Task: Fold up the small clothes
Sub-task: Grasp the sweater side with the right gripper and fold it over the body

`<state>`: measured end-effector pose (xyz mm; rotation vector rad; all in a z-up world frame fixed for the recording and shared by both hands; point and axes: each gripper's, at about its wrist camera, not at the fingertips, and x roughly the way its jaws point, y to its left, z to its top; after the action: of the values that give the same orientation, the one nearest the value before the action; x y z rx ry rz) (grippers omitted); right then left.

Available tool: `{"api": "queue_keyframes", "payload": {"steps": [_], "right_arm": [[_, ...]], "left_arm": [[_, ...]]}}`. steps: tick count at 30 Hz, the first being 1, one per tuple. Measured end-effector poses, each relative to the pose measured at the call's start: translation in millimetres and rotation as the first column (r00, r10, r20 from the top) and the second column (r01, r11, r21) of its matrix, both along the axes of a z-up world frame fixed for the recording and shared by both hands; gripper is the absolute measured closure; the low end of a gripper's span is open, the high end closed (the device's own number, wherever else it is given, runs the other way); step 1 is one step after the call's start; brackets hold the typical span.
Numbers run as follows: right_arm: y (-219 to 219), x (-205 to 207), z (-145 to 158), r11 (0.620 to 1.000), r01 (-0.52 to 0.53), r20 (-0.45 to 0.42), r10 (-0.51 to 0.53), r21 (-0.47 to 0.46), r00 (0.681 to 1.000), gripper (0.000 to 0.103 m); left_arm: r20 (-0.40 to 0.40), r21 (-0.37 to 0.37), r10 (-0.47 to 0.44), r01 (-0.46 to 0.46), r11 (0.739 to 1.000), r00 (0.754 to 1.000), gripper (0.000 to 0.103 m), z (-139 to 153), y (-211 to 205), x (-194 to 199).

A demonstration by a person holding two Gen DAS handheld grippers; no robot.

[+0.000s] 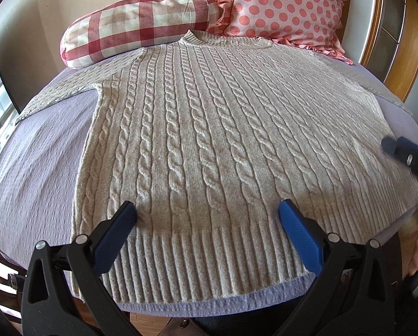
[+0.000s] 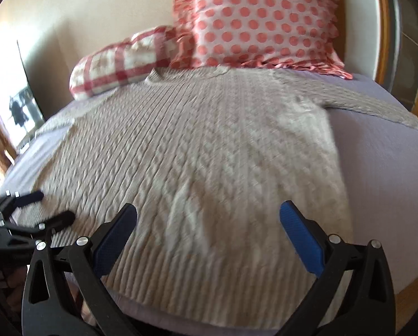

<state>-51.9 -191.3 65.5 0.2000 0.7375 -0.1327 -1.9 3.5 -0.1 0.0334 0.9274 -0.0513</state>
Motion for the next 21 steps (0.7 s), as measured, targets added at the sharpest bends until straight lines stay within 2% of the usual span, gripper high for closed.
{"api": "queue_keyframes", "payload": {"steps": [3,6,7,8,10,13,16,18,19,21], "right_arm": [[-97.3,9.2,33.4,0.968,0.211,0.06,-0.22,0.136,0.974,0.001],[-196.3,24.9,44.7,0.875,0.418,0.029,-0.437,0.242,0.899,0.002],[-227.0,30.7,44.0,0.836,0.481,0.009,-0.501,0.265,0.865,0.014],[-255.7,37.1,41.2,0.796,0.535,-0.019,-0.553,0.283,0.833,0.032],[-301.3,48.5,32.5,0.728,0.612,-0.072,-0.624,0.31,0.778,0.048],[-352.7,53.3,15.8,0.617,0.7,-0.121,-0.713,0.359,0.69,0.06],[-383.7,51.5,-2.4,0.506,0.767,-0.168,-0.78,0.395,0.602,0.062],[-390.1,52.5,-6.1,0.492,0.771,-0.144,-0.798,0.404,0.585,0.067],[-392.4,54.2,-7.2,0.493,0.772,-0.134,-0.802,0.402,0.582,0.067],[-396.3,61.9,-11.7,0.504,0.766,-0.115,-0.801,0.399,0.587,0.074]], "left_arm": [[0.025,-0.059,-0.001,0.003,0.998,1.0,0.002,11.9,11.9,10.6],[0.094,-0.152,0.036,-0.021,0.988,0.995,0.002,28.0,34.0,25.5],[0.114,-0.184,0.054,-0.032,0.982,0.992,0.002,32.8,42.2,31.1],[0.127,-0.21,0.074,-0.046,0.977,0.989,0.002,36.4,50.1,37.0],[0.143,-0.256,0.113,-0.074,0.964,0.983,0.002,41.3,66.2,50.1],[0.151,-0.314,0.156,-0.102,0.944,0.976,0.002,46.7,88.5,66.3],[0.152,-0.354,0.199,-0.134,0.926,0.968,0.002,49.1,108.2,80.3],[0.15,-0.383,0.218,-0.147,0.912,0.964,0.002,47.4,120.4,84.9],[0.147,-0.404,0.227,-0.152,0.902,0.963,0.002,46.3,126.7,88.5],[0.136,-0.432,0.24,-0.161,0.887,0.961,0.002,43.5,136.2,92.1]]}}
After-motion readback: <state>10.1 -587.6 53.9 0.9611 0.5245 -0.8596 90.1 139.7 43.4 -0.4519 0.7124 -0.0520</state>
